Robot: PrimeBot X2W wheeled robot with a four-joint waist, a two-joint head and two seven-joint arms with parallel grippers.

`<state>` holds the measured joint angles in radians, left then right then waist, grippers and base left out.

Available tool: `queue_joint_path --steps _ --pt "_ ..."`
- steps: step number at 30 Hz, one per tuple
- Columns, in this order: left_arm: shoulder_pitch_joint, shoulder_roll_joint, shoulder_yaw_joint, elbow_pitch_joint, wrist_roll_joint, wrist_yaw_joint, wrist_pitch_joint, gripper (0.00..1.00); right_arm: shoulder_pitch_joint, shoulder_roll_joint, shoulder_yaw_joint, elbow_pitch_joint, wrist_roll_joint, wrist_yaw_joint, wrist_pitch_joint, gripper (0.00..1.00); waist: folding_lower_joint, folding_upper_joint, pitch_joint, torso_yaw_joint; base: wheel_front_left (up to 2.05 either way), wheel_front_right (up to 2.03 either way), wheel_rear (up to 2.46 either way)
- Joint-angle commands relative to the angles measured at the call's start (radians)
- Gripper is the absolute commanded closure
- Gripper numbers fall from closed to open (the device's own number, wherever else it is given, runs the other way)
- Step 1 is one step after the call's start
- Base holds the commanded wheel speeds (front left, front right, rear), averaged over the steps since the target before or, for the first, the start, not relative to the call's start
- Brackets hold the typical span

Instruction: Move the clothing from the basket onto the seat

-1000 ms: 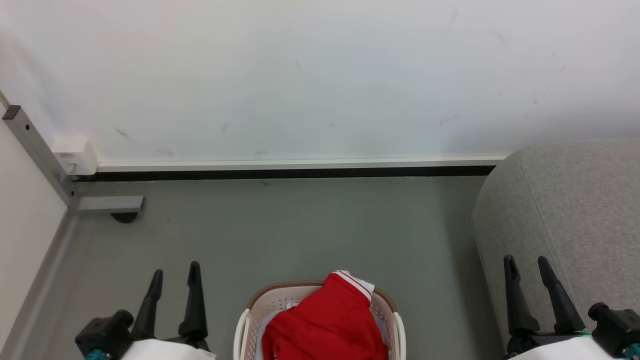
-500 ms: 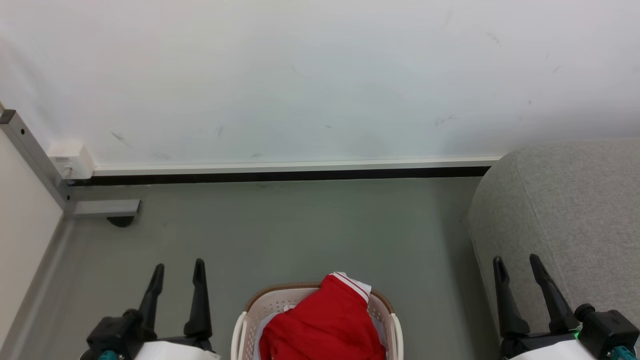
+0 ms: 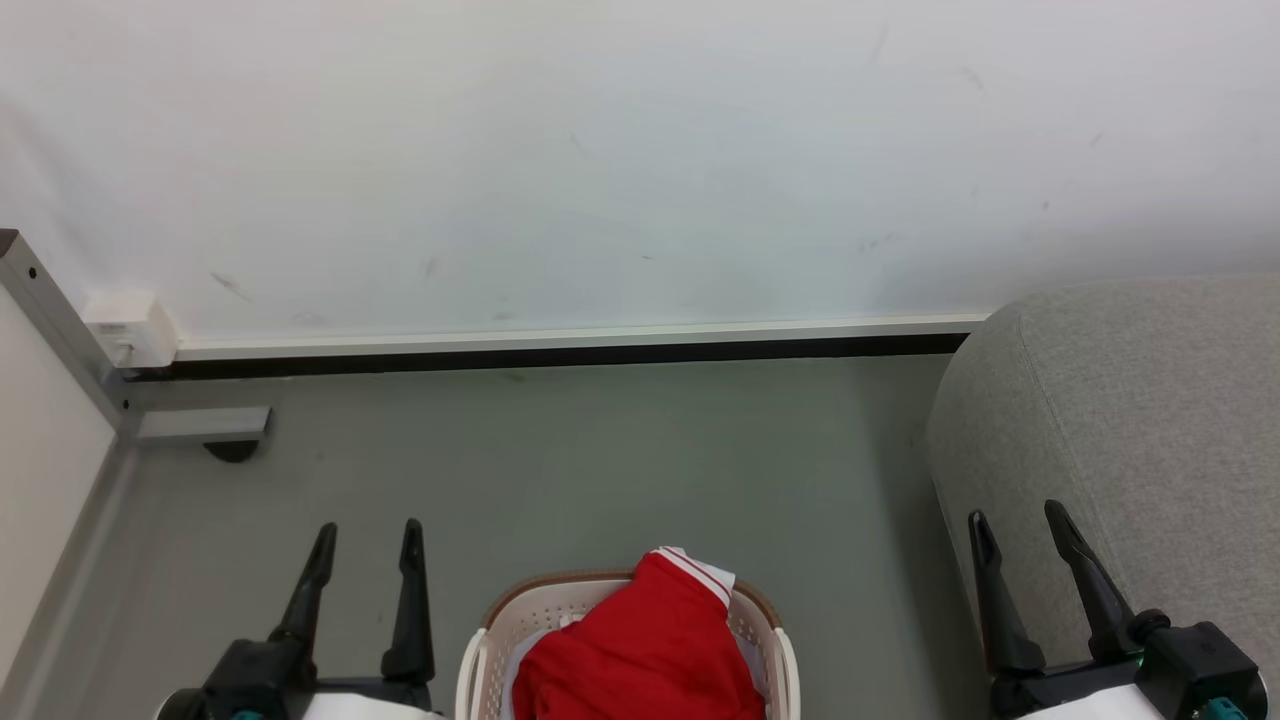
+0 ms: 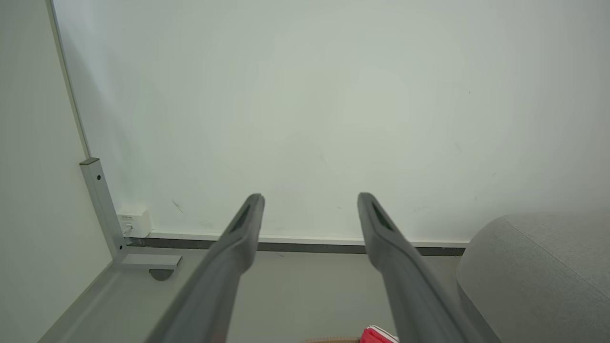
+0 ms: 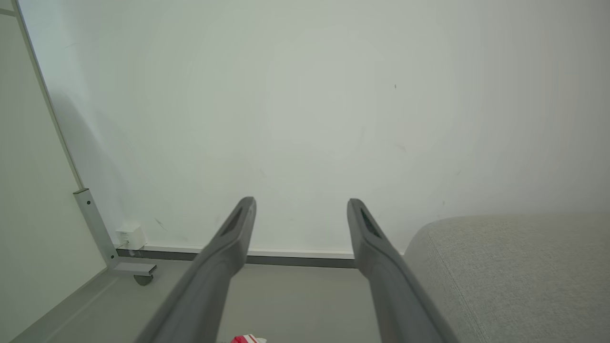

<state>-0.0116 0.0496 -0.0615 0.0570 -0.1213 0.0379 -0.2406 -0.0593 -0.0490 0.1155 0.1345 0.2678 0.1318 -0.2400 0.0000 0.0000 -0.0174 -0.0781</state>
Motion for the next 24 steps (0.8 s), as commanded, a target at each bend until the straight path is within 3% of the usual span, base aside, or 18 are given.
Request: queue_joint_path --steps 1,11,24 --pt "0.01 0.009 0.0 -0.009 0.031 0.005 -0.011 0.0 0.0 -0.002 -0.001 -0.001 -0.027 -0.002 -0.012 0.0 0.0 0.0 -0.001 -0.002 0.0 0.0 0.0" --pt "0.015 0.007 -0.007 -0.022 0.094 0.007 -0.025 0.0 0.0 -0.003 0.003 -0.008 -0.083 -0.002 -0.026 0.0 0.0 0.0 -0.002 -0.007 0.0 0.0 0.0" --pt "0.009 0.005 -0.005 -0.018 0.087 0.005 -0.024 0.0 -0.012 -0.003 0.006 -0.006 -0.067 -0.002 -0.026 0.0 0.0 0.0 0.007 -0.021 0.0 0.0 0.0"
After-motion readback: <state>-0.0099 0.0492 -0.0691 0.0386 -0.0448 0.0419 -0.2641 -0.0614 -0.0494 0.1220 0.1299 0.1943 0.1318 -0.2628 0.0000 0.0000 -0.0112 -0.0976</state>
